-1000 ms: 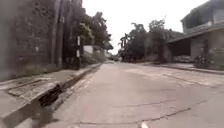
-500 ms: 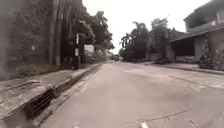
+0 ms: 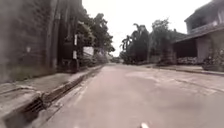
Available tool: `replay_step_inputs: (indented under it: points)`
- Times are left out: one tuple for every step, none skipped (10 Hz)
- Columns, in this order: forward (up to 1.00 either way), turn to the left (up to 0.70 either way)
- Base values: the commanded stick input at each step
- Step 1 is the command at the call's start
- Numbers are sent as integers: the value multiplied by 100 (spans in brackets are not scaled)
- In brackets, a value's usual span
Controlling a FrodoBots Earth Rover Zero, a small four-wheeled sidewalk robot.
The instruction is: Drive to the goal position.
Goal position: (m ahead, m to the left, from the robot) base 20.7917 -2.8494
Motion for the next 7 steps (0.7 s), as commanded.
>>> replay_step_inputs:
  points:
    - [56, 0]
    - [44, 0]
    - [7, 0]
    - [4, 0]
    - [4, 0]
    - [4, 0]
    - [4, 0]
